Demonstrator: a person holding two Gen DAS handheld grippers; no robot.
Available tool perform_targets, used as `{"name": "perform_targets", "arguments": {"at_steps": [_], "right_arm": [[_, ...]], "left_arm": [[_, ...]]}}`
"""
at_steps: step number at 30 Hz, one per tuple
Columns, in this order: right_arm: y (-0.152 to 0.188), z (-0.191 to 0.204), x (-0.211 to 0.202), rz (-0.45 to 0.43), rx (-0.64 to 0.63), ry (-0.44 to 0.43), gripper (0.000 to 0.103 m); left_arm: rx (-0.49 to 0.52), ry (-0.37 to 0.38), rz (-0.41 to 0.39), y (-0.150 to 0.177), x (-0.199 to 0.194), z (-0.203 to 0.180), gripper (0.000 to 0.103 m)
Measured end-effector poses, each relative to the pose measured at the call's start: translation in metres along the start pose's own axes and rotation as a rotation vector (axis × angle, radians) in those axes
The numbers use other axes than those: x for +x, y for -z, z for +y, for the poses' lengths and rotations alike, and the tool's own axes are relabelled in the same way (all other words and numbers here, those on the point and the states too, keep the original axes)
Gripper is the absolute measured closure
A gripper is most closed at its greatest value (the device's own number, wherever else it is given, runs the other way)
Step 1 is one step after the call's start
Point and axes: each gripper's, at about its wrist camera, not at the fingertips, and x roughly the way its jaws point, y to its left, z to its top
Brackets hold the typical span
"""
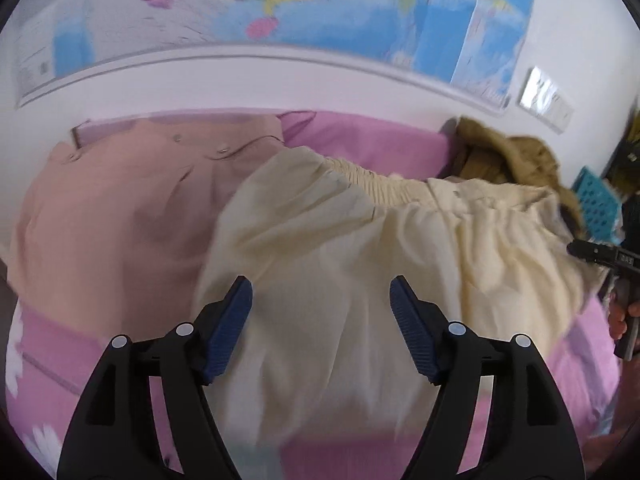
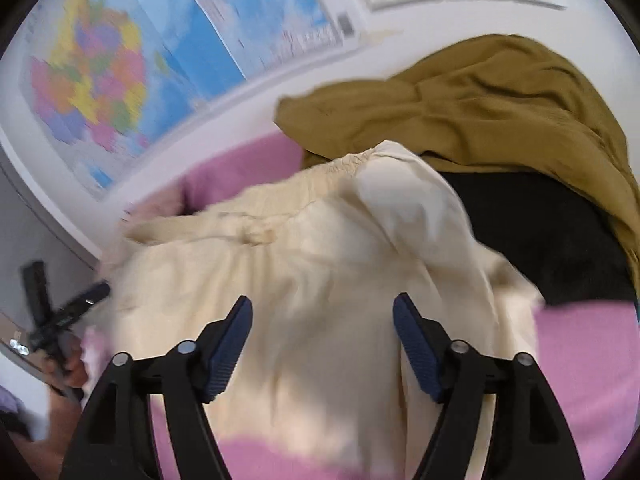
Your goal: Fold large clothes
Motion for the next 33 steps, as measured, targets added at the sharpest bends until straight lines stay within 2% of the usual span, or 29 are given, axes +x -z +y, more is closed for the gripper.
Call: {"name": "perform_targets", "arguments": {"at_steps": [2, 5, 6, 11, 13, 15, 17, 20, 22, 23, 24, 25, 26, 27, 28, 29, 33], "right_arm": [[0.020, -0.007, -0.027, -0.023, 0.049, -0.060, 0.023], [0.050, -0.020, -0.046, -0.020, 0.135, -0.119, 0.017], [0.063, -0.028, -0.046, -0.001, 0.184, -0.142, 0.017], [0.095, -0.046, -0.020, 0.068, 0.333, -0.194, 0.016], [0.093, -0.044, -0.009, 0.057, 0.345, -0.194, 0.016], [0.087, -0.042, -0.003, 0.028, 0.345, -0.179, 0.016], [0.079, -0.041, 0.004, 0.009, 0.349, -0.159, 0.015], [0.067, -0.038, 0.016, -0.031, 0.357, -0.129, 0.010], [0.060, -0.033, 0.024, -0.043, 0.353, -0.106, 0.011], [0.057, -0.031, 0.027, -0.049, 0.341, -0.097, 0.014], [0.054, -0.031, 0.028, -0.053, 0.336, -0.087, 0.033], [0.051, -0.031, 0.028, -0.053, 0.332, -0.082, 0.050], [0.048, -0.030, 0.028, -0.056, 0.327, -0.081, 0.060], [0.045, -0.029, 0.022, -0.068, 0.317, -0.090, 0.080], [0.043, -0.027, 0.015, -0.077, 0.299, -0.113, 0.084], [0.040, -0.020, 0.004, -0.092, 0.262, -0.121, 0.085], [0.041, 0.004, -0.043, -0.147, 0.156, -0.157, 0.088]], "left_arm": [[-0.020, 0.006, -0.009, 0.013, -0.016, 0.007, 0.030], [-0.094, 0.081, 0.010, 0.043, -0.039, 0.025, 0.024], [-0.127, 0.112, 0.030, 0.054, -0.041, 0.031, 0.023], [-0.200, 0.152, 0.147, 0.086, -0.019, 0.032, 0.022], [-0.221, 0.199, 0.177, 0.090, -0.007, 0.030, 0.022], [-0.231, 0.204, 0.161, 0.086, 0.002, 0.026, 0.017], [-0.226, 0.230, 0.159, 0.078, 0.012, 0.020, 0.017], [-0.259, 0.230, 0.146, 0.069, 0.026, 0.017, 0.016], [-0.280, 0.223, 0.135, 0.063, 0.032, 0.015, 0.016], [-0.292, 0.226, 0.133, 0.060, 0.034, 0.013, 0.026], [-0.309, 0.242, 0.135, 0.059, 0.035, 0.013, 0.032], [-0.332, 0.257, 0.138, 0.057, 0.036, 0.013, 0.046], [-0.336, 0.259, 0.132, 0.054, 0.034, 0.011, 0.063], [-0.328, 0.264, 0.120, 0.052, 0.030, 0.008, 0.072], [-0.304, 0.264, 0.098, 0.049, 0.020, 0.003, 0.081], [-0.274, 0.255, 0.078, 0.047, 0.010, -0.002, 0.085], [-0.207, 0.313, 0.031, 0.050, -0.034, -0.014, 0.087]]}}
